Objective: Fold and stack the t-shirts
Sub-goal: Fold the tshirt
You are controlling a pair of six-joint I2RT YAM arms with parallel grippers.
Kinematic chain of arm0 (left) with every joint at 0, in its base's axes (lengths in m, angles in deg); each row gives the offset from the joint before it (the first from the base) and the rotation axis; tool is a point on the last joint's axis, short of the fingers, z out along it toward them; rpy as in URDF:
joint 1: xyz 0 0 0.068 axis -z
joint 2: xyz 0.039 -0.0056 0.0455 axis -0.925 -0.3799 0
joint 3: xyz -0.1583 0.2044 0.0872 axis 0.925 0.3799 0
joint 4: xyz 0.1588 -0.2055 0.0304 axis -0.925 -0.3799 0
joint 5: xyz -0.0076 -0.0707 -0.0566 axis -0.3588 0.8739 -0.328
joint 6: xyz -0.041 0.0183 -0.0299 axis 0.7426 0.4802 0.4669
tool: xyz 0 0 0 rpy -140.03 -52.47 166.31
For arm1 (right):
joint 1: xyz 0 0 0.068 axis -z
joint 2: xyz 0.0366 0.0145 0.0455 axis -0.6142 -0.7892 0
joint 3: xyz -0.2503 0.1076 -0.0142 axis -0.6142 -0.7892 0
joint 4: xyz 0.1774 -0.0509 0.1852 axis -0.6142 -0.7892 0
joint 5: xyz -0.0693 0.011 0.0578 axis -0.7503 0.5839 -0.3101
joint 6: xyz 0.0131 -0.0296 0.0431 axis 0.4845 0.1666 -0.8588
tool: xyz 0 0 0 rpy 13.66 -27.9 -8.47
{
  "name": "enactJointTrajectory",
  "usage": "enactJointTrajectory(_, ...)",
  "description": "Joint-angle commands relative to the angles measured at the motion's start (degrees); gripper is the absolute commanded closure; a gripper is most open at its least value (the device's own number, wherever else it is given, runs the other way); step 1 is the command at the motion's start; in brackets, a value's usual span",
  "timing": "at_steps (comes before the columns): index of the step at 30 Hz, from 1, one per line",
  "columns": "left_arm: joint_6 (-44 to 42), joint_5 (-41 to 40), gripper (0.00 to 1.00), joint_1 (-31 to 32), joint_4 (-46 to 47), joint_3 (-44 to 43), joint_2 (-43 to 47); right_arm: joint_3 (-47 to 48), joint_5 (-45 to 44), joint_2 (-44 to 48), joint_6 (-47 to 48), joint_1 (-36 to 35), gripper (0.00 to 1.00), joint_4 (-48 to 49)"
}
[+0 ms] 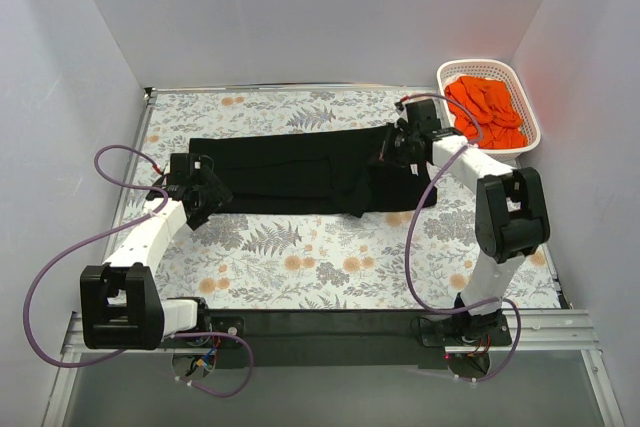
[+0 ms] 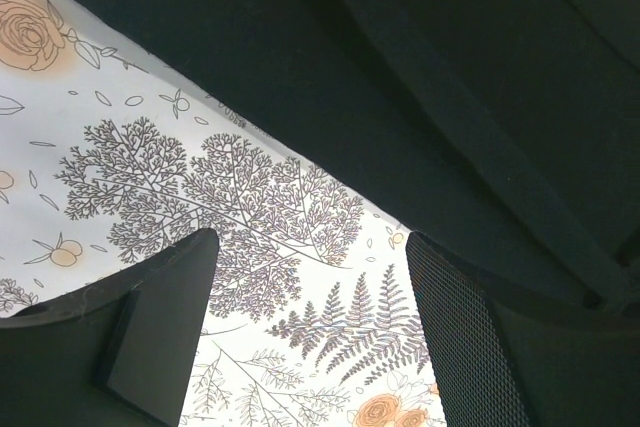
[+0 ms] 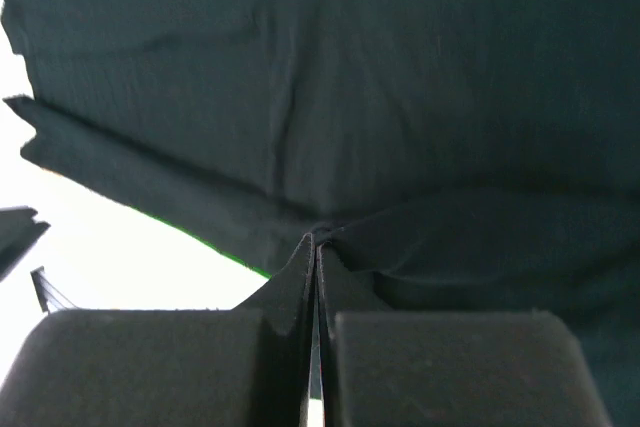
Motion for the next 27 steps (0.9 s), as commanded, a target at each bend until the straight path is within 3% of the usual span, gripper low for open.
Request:
enactJointTrajectory(1, -0.87, 0.76, 0.30, 0.22, 0.58, -1.85, 0.73, 7.06, 0.73, -3.58, 1.52, 0.56, 0.99, 0.96)
enactJointTrajectory(5, -0.78, 0.85, 0.30, 0.22, 0.67, -1.50, 0.73, 11.89, 0.47, -6.67, 0.46, 1.44, 0.99, 1.31)
enactJointTrajectory(19, -0.43, 0.32, 0.35, 0.22, 2.08, -1.85, -1.55, 15.77, 0.74, -13.70, -7.01, 3.46, 0.99, 5.27)
enactJointTrajectory(24, -0.34, 0.67, 0.35, 0.22, 2.69, -2.81, -3.22, 15.94, 0.56, -14.24, -5.70, 3.72, 0.64, 5.53)
enactJointTrajectory(27, -0.34, 0.15, 0.35, 0.22, 3.04, -3.96, -3.93, 14.37, -0.14, -12.66, -2.62, 3.81, 0.54, 5.45)
